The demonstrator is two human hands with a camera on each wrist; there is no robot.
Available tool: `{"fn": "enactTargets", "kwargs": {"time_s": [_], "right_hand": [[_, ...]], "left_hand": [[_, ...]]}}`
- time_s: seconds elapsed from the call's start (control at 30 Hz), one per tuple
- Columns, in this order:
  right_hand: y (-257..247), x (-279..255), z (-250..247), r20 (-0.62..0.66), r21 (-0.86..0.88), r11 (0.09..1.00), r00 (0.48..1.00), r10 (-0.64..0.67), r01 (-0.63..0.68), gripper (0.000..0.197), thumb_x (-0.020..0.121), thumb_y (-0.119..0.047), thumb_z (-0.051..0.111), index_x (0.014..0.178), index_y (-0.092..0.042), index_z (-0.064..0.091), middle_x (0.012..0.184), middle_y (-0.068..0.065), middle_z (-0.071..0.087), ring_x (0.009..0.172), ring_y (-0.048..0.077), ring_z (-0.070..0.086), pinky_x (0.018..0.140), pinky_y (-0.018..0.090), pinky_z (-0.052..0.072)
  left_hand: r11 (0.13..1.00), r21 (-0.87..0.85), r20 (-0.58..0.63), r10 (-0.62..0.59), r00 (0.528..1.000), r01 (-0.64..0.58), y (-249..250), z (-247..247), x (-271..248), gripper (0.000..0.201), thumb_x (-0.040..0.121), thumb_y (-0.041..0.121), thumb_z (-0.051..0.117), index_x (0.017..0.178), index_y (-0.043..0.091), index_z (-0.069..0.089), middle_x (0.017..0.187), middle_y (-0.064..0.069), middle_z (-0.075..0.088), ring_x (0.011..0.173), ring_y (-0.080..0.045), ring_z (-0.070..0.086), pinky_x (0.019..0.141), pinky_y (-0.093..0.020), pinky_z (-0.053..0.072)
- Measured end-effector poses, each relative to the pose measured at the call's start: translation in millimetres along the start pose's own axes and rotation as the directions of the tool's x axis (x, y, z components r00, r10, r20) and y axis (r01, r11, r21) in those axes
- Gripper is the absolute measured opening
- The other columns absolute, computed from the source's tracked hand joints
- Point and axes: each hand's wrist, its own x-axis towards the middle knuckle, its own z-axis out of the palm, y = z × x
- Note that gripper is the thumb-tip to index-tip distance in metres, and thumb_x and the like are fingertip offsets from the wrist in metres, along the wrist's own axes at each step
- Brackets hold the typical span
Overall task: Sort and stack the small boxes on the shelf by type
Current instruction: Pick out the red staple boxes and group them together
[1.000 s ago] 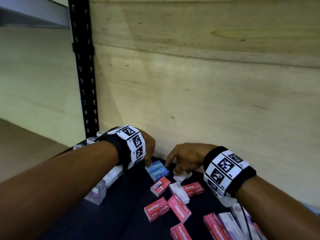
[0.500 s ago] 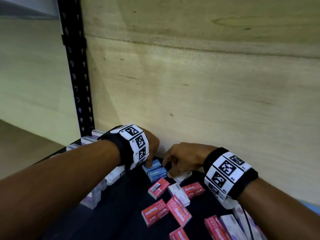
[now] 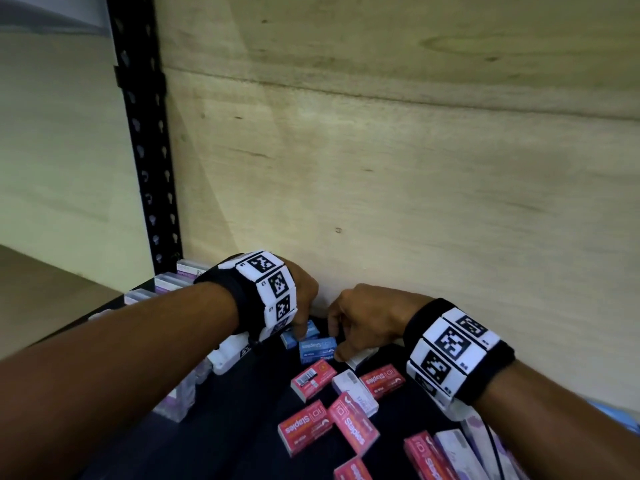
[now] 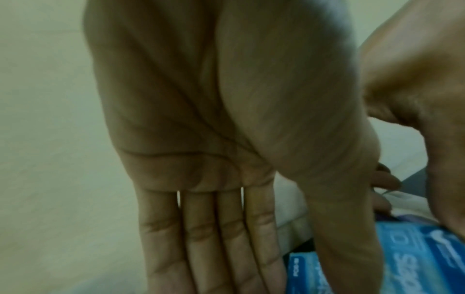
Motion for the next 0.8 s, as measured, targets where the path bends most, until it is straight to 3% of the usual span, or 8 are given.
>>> {"fn": "enactTargets", "kwargs": {"time_s": [0.07,0.17,0.27,0.4,0.57,0.8], "right_hand": [[1.8,-5.2,-1.0,-0.021,0.004,1.000,1.000,0.007,-0.006,0.031,0.076,-0.038,0.081,0.100,-0.021,0.070,0.087,-0.007,0.068,0.078,0.013,0.063,0.076,0.031,0.054],[7.1,-15.2,-4.7,-0.073,0.024,0.999,0.997,0.026,-0.024,0.030,0.074,-0.036,0.083,0.096,-0.022,0.070,0.082,-0.008,0.069,0.075,0.013,0.063,0.072,0.029,0.053],[14.7,-28.5,-9.9,-0.124,0.026,0.998,0.991,0.052,-0.049,0.028,0.073,-0.037,0.082,0.094,-0.024,0.069,0.076,-0.013,0.062,0.073,0.010,0.058,0.061,0.023,0.043],[28.2,-53.7,-15.4,-0.127,0.035,0.992,0.984,0.122,-0.119,0.028,0.073,-0.039,0.081,0.095,-0.025,0.069,0.085,-0.010,0.066,0.079,0.012,0.060,0.066,0.024,0.045],[52.9,-96.4,-11.0,-0.110,0.047,0.967,0.961,0.253,-0.249,0.032,0.071,-0.045,0.081,0.094,-0.025,0.069,0.086,-0.010,0.068,0.084,0.013,0.063,0.078,0.031,0.052],[95.7,-162.8,7.1,-0.085,0.037,0.902,0.898,0.431,-0.429,0.031,0.074,-0.046,0.079,0.095,-0.026,0.067,0.086,-0.013,0.062,0.088,0.014,0.061,0.076,0.030,0.050]], "left_hand": [[1.000,0.023,0.014,0.002,1.000,-0.003,1.9,1.3,-1.0,0.062,0.085,0.031,0.073,0.027,0.018,0.055,0.026,0.010,0.039,0.025,-0.005,0.037,0.033,-0.014,0.029],[0.995,0.098,-0.092,0.000,0.996,0.009,4.5,3.3,-6.7,0.046,0.078,0.047,0.075,0.053,0.016,0.051,0.041,0.004,0.042,0.044,-0.014,0.042,0.045,-0.019,0.032],[0.989,0.143,-0.162,-0.006,0.987,0.030,5.9,3.9,-13.1,0.051,0.073,0.056,0.074,0.055,0.015,0.049,0.054,0.001,0.048,0.056,-0.021,0.050,0.054,-0.025,0.040],[0.995,0.101,-0.164,0.010,0.986,0.007,18.9,-12.3,-37.0,0.053,0.079,0.056,0.070,0.057,0.013,0.048,0.057,0.000,0.048,0.055,-0.019,0.048,0.055,-0.027,0.039],[0.987,0.115,-0.168,0.129,0.977,-0.111,60.2,-28.4,-56.1,0.055,0.083,0.054,0.067,0.057,0.010,0.045,0.057,-0.001,0.046,0.052,-0.018,0.043,0.053,-0.026,0.037],[0.946,0.157,-0.168,0.308,0.937,-0.283,133.6,-32.3,-50.3,0.050,0.082,0.053,0.069,0.062,0.012,0.050,0.062,0.000,0.052,0.056,-0.018,0.048,0.053,-0.027,0.039]]}}
